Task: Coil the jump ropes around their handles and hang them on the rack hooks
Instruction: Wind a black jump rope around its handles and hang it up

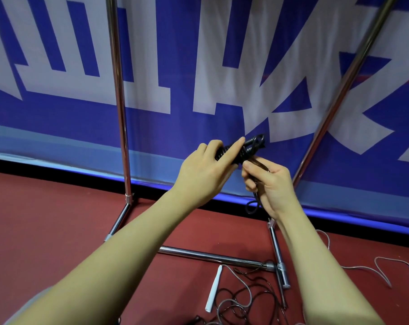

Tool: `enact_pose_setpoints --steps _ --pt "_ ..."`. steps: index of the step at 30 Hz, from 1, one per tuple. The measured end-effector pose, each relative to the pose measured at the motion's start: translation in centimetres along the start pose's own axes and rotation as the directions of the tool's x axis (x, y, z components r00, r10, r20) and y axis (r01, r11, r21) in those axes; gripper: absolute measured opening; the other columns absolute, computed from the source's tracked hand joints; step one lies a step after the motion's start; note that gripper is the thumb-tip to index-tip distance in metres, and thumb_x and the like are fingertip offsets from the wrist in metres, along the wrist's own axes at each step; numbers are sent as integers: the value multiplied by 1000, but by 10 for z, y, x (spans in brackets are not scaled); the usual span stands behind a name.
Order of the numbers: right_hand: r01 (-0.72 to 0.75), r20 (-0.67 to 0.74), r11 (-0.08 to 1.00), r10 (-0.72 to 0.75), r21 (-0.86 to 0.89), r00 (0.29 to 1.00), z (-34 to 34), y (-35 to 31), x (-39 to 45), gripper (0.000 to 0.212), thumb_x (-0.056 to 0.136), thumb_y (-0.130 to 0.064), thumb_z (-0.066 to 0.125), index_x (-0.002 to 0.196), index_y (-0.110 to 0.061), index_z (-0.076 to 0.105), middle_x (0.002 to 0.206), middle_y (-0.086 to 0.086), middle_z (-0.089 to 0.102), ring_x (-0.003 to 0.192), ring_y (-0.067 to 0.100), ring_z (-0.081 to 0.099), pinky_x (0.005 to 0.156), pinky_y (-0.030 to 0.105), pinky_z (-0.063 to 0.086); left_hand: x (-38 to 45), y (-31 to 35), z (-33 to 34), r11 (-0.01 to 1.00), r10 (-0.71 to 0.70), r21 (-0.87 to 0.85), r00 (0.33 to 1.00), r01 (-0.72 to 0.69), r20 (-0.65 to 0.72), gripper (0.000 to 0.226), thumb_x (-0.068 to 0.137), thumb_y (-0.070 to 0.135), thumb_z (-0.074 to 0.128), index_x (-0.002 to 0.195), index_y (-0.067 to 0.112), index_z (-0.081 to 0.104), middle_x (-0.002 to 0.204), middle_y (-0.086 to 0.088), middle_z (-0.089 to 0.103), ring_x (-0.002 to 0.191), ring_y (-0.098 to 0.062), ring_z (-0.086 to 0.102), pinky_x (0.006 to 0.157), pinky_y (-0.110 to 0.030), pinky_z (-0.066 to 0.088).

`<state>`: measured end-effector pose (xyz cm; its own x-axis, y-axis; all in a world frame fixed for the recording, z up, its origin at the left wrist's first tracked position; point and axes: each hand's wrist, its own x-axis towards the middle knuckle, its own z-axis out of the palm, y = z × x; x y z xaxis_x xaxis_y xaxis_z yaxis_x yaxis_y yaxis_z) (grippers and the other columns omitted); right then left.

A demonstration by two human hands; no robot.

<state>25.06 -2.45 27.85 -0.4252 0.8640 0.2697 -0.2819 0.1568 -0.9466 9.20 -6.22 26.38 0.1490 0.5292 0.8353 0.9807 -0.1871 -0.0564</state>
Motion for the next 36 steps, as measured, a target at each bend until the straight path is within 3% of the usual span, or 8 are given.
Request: enact_pose_setpoints --steps 6,12,15,21,26,33,36 --pt "-64 163 998 64 -3 985 -5 -3 1 15 87 -16 61 90 -1 62 71 6 60 51 14 42 53 22 39 0 -5 -5 1000 -11 23 999 11 33 45 93 41 43 137 32 51 82 -9 52 55 -24 39 40 -25 22" --pt "-103 -17 977 102 -189 995 -2 -2 3 22 98 -22 51 98 -8 68 67 5 67 53 17 59 59 26 50 -4 -6 -5 997 -78 -6 990 80 120 45 93 44 40 133 34 56 79 -7 49 54 -24 43 40 -19 16" --pt "-133 -81 975 120 -178 989 3 -1 4 22 99 -25 50 107 -8 62 65 3 67 49 18 57 62 32 53 -4 -5 -6 996 -92 1 983 93 162 46 92 44 39 132 32 59 77 -7 47 52 -24 42 41 -15 10" --pt "-119 -219 960 62 -255 974 7 3 5 25 100 -28 48 89 -13 64 49 -2 41 39 9 27 40 21 27 -2 -4 -1 983 -183 5 975 184 126 47 92 44 39 133 29 58 76 -7 45 49 -26 43 37 -22 27" --pt "-64 0 980 66 -190 998 3 1 3 15 96 -15 55 108 -19 64 66 2 52 49 11 32 44 22 28 2 -4 -12 883 -405 -122 866 454 293 50 99 44 44 148 40 32 95 -4 44 71 -26 48 60 -37 44" --pt "10 -19 992 -12 -125 1000 3 -3 1 23 90 -1 60 108 -15 63 61 -3 54 48 8 35 46 20 29 4 -4 -12 744 -432 -384 832 547 347 45 99 44 45 142 50 35 96 -1 52 86 -20 58 80 -39 49" --pt "48 -45 979 -58 -198 997 3 -4 2 23 90 -2 61 108 -17 62 61 -4 54 47 7 36 46 20 31 4 -7 -12 720 -448 -408 825 561 344 43 99 43 45 141 51 37 95 0 53 87 -18 60 84 -40 49"
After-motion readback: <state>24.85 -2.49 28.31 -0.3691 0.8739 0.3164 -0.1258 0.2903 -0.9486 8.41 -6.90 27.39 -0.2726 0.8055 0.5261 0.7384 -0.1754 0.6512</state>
